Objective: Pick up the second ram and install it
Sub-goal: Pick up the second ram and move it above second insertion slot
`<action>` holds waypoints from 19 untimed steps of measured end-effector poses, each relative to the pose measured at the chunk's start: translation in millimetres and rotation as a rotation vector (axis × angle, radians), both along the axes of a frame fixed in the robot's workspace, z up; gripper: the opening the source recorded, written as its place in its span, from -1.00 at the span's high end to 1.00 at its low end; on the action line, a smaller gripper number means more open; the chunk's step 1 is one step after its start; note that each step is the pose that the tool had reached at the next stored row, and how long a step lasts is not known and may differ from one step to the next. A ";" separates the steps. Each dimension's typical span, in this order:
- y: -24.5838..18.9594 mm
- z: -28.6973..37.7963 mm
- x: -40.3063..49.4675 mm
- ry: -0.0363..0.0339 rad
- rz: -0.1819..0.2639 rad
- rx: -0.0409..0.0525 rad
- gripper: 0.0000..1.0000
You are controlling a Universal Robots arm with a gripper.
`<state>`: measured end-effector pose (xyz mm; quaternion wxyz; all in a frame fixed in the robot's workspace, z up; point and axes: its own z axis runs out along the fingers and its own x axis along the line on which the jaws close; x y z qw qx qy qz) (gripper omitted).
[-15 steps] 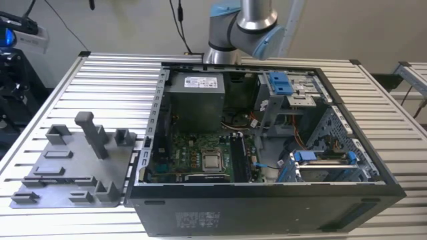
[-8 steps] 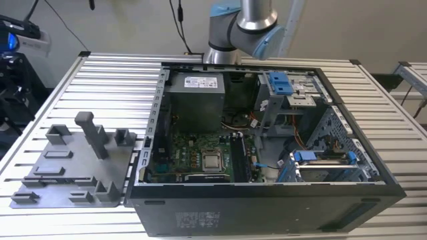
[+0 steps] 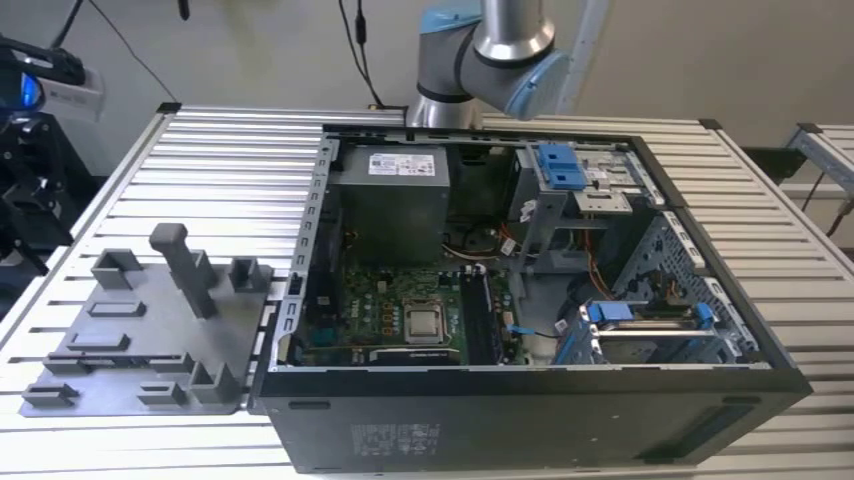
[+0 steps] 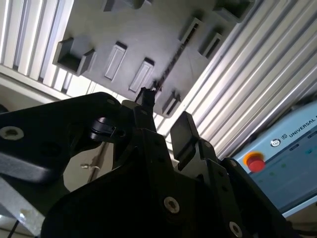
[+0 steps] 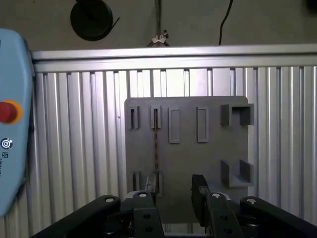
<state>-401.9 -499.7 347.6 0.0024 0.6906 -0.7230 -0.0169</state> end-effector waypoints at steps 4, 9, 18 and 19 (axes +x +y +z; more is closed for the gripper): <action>0.0 -3.5 0.0 -0.0002 0.002 0.0000 0.16; 0.0 -8.3 0.0 -0.0004 0.005 -0.0001 0.16; 0.0 -17.9 0.0 -0.0021 0.012 -0.0001 0.16; 0.0 -19.0 0.0 -0.0025 0.013 -0.0001 0.16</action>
